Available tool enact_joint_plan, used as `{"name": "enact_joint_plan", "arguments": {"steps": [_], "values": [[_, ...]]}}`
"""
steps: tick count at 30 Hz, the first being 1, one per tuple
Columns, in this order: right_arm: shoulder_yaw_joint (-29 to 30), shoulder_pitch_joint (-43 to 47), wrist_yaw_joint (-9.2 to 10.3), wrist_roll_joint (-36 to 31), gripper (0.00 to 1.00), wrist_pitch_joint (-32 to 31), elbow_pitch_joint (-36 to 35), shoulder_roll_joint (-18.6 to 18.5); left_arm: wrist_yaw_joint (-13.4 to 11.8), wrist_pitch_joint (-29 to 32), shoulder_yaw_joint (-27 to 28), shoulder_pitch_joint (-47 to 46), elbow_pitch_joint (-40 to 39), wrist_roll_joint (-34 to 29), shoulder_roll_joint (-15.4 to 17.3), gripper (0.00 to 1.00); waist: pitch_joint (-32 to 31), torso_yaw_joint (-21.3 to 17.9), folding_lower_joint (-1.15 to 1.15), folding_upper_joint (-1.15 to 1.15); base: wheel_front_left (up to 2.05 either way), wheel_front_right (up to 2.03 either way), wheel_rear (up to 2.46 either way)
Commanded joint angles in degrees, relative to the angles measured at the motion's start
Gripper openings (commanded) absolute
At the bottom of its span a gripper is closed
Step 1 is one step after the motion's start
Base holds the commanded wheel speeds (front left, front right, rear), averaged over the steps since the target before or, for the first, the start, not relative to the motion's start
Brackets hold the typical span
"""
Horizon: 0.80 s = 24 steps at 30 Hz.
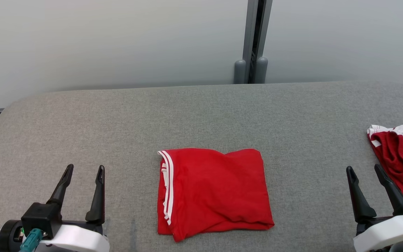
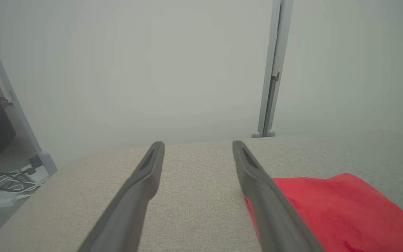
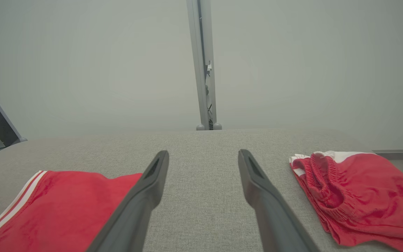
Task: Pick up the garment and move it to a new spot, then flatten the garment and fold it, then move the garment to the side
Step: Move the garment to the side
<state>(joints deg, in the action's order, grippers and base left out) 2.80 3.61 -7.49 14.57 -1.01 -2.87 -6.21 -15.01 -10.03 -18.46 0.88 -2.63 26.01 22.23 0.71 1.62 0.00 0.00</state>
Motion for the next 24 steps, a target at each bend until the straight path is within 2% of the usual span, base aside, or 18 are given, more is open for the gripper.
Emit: {"name": "enact_joint_plan", "arguments": {"steps": [1, 24], "values": [[0.08, 0.11, 0.00, -0.08, 1.00, -0.21, -0.21, -0.19, -0.39, 0.09, 0.07, 0.14, -0.14, 0.08, 0.22, 1.00, 0.09, -0.01, 0.00, 0.00, 0.00, 0.00, 0.00], [1.22, -0.65, 0.00, -0.22, 1.00, -0.52, -0.20, -0.44, -0.61, -0.07, -0.40, -1.24, -0.35, 0.23, 0.60, 1.00, 0.62, 0.56, 0.00, 0.00, 0.00, 0.00, 0.00]]}}
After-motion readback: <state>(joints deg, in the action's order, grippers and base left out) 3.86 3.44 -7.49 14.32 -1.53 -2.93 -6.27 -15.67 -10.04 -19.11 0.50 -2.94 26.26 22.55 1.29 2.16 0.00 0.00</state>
